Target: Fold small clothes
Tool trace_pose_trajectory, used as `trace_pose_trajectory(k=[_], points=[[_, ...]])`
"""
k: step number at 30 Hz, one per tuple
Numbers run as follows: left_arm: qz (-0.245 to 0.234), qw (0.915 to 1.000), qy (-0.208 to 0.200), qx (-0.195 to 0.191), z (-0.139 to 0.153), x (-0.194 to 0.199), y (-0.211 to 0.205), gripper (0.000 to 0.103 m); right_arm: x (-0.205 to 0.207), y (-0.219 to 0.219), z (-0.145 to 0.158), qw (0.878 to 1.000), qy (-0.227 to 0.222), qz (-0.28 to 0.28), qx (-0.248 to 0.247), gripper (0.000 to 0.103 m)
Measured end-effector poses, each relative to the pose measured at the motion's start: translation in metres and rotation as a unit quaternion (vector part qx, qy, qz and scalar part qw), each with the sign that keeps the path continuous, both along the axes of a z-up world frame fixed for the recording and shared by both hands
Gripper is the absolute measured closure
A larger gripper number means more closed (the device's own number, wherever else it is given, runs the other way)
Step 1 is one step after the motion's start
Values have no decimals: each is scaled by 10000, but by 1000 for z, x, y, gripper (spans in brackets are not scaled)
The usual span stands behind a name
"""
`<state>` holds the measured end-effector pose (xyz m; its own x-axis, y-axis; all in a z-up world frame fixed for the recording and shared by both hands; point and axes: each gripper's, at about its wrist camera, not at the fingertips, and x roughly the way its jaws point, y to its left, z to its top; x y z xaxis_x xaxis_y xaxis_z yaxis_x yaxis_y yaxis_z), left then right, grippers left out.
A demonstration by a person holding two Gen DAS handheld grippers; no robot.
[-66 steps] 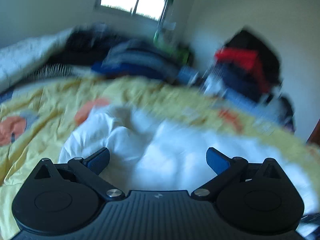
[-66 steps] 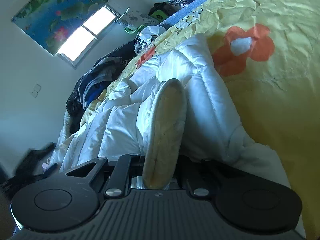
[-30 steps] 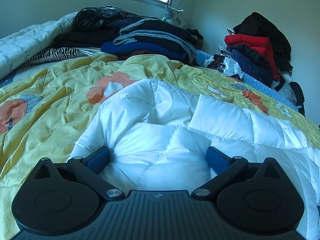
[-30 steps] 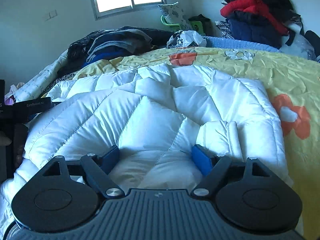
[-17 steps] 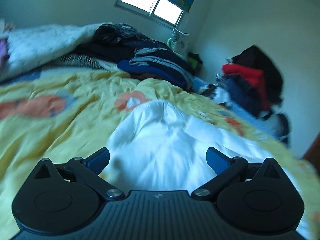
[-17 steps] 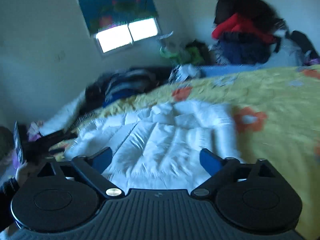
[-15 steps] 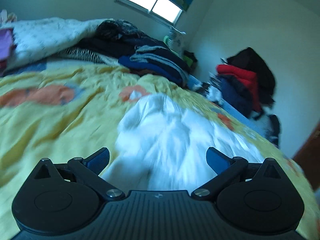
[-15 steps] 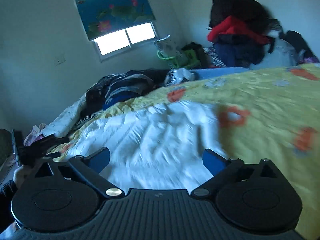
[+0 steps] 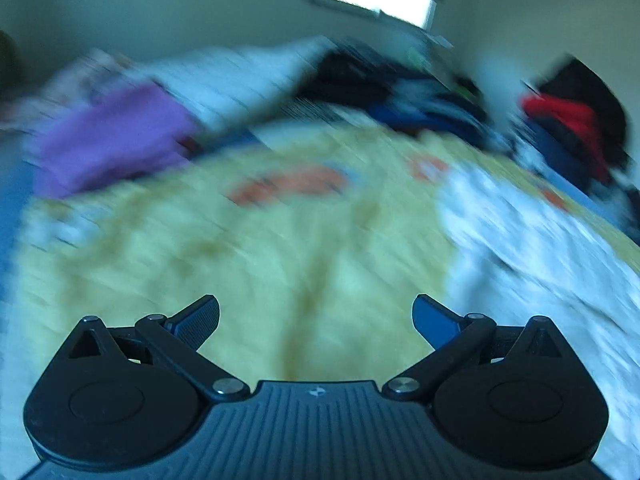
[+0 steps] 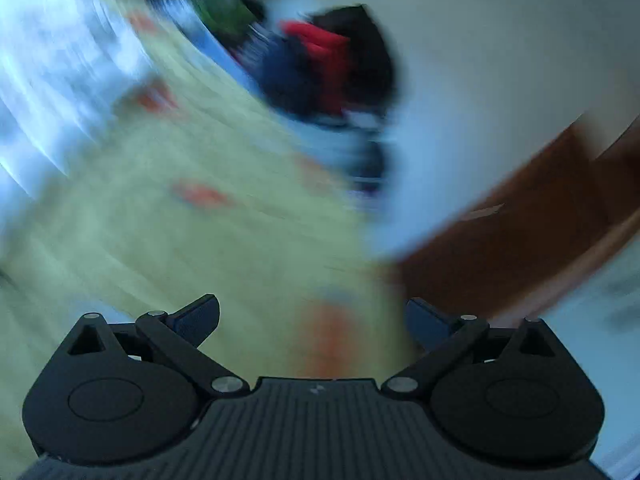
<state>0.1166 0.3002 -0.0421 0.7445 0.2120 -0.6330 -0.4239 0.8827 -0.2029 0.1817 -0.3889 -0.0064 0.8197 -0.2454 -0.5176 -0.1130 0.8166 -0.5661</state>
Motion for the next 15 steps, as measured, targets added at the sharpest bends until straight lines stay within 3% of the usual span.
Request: trace_pose_trajectory(k=[1, 3, 5, 7, 9, 12, 14, 15], points=[[-203, 9997, 53, -124, -4, 4, -8, 0, 5, 5, -2, 9967, 235, 260, 728, 3], [-514, 9980, 108, -359, -12, 7, -24, 0, 17, 17, -11, 9736, 732, 569, 2088, 3], [-751, 9959, 142, -480, -19, 10, -40, 0, 33, 26, -24, 9311, 1213, 707, 3367, 2], [-841, 9949, 146, -541, -24, 5, -52, 0, 45, 30, -40, 8867, 1667, 648, 4263, 3], [-943, 9927, 180, -726, -28, 2, -56, 0, 52, 38, -54, 8519, 1992, 561, 4811, 2], [-1050, 9887, 288, -1032, -37, -1, -59, 0, 61, 42, -72, 8164, 2438, 501, 5211, 2], [-1078, 9880, 245, -1079, -42, -2, -63, 0, 66, 45, -85, 8070, 2697, 322, 5244, 4], [-1097, 9874, 232, -1114, -43, -5, -63, 0, 60, 43, -88, 8030, 2595, 435, 5347, 1]])
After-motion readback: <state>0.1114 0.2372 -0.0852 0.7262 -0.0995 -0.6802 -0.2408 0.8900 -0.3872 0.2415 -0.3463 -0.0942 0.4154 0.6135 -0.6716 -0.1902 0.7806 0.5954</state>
